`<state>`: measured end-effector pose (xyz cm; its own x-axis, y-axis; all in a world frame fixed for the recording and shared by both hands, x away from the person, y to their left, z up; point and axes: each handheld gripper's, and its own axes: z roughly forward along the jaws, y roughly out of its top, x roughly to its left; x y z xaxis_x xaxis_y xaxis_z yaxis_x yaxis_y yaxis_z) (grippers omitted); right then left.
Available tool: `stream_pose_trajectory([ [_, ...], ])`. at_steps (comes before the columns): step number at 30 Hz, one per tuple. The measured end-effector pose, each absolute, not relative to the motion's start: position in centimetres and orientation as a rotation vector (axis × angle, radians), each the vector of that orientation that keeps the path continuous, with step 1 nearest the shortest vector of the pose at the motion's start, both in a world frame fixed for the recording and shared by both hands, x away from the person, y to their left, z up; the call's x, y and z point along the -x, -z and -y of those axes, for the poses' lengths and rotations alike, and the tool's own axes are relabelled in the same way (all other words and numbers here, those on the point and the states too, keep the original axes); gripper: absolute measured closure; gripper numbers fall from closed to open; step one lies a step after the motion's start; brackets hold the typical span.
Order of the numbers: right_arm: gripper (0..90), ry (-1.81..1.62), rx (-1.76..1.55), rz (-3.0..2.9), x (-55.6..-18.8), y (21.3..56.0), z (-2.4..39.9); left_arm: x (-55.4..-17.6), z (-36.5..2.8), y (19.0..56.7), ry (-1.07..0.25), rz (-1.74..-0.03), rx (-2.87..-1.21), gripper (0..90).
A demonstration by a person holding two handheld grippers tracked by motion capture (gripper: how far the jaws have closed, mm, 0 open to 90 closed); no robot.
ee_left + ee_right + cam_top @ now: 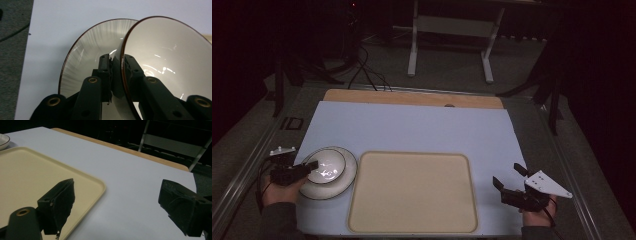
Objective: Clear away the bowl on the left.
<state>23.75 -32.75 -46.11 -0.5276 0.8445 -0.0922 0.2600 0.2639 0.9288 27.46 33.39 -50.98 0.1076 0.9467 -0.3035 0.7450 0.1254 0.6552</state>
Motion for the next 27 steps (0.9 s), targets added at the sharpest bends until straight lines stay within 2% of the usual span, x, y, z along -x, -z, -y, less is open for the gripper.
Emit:
stream_pose_trajectory([
  [27, 13.4, -1.263, -1.003, -1.928, -23.72, 46.05, 32.86, -27.04, -33.79, 50.66, -0.301, -1.634, -1.596, 79.0],
])
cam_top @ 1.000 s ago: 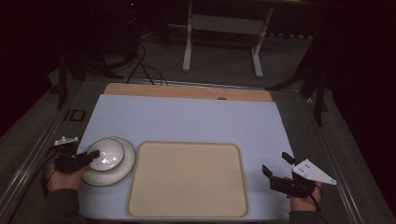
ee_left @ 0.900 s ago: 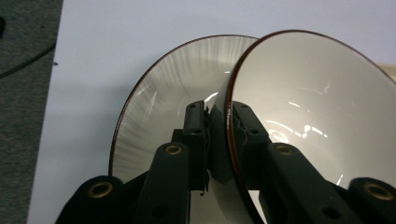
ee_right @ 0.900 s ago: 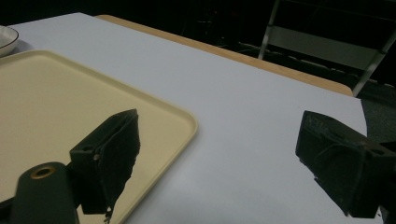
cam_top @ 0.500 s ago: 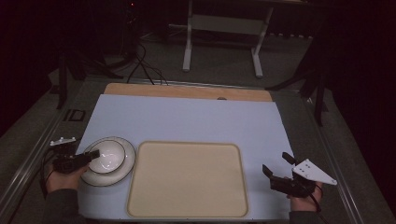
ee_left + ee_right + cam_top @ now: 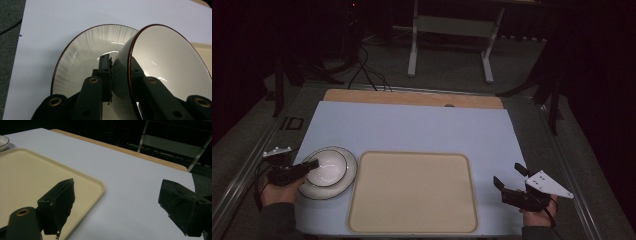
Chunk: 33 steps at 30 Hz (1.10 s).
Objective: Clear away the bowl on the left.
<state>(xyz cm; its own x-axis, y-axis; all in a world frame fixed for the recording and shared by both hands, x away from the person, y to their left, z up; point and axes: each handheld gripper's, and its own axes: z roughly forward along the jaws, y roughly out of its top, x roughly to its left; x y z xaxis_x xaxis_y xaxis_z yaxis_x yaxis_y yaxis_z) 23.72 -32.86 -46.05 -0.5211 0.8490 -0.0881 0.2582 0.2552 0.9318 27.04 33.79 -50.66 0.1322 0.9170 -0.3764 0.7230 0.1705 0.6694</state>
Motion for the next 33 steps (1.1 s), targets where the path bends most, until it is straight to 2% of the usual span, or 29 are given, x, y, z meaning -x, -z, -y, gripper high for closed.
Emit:
stream_pose_trajectory([
  [33, 13.4, -1.262, -1.003, -1.927, -23.7, 46.0, 32.9, -26.2, -34.0, 49.4, -0.281, -1.575, -1.462, 78.6],
])
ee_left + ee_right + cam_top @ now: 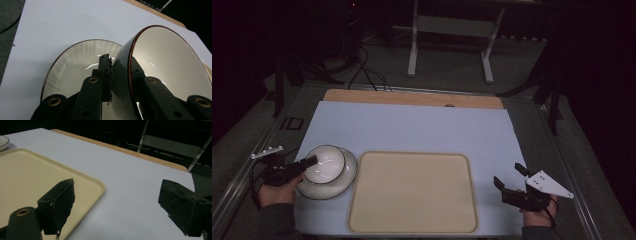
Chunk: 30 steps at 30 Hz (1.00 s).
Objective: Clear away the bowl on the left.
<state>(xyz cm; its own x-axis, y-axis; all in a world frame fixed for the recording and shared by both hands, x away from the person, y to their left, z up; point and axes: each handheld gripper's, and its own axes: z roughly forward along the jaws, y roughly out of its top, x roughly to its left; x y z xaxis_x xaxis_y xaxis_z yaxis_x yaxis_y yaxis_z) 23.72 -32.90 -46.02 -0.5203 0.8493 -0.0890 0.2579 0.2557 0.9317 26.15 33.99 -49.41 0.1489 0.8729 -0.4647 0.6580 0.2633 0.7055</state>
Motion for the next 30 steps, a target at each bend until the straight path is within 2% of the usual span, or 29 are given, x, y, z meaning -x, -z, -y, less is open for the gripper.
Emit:
stream_pose_trajectory([
  [30, 13.5, -1.264, -1.001, -1.929, -23.7, 46.0, 32.9, -25.7, -32.4, 48.1, -0.283, -1.509, -1.421, 77.6],
])
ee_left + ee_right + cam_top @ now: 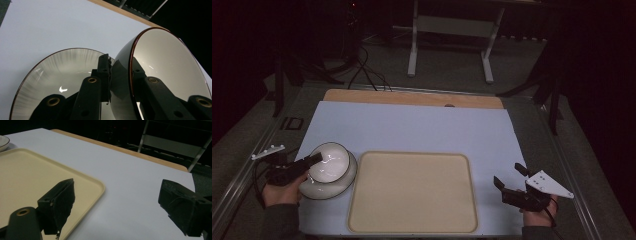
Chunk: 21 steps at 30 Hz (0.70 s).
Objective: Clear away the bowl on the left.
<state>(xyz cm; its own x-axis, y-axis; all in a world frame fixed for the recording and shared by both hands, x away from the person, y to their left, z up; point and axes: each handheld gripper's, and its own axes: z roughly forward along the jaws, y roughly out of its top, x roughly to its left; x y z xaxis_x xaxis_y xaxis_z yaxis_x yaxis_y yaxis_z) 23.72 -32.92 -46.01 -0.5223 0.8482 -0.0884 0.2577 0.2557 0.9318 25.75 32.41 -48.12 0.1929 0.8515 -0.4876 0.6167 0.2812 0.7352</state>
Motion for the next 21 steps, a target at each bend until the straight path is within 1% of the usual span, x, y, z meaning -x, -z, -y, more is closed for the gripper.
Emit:
stream_pose_trajectory([
  [21, 13.5, -1.263, -1.004, -1.927, -23.74, 46.02, 32.96, -25.77, -31.59, 47.89, -0.272, -1.492, -1.424, 77.2],
])
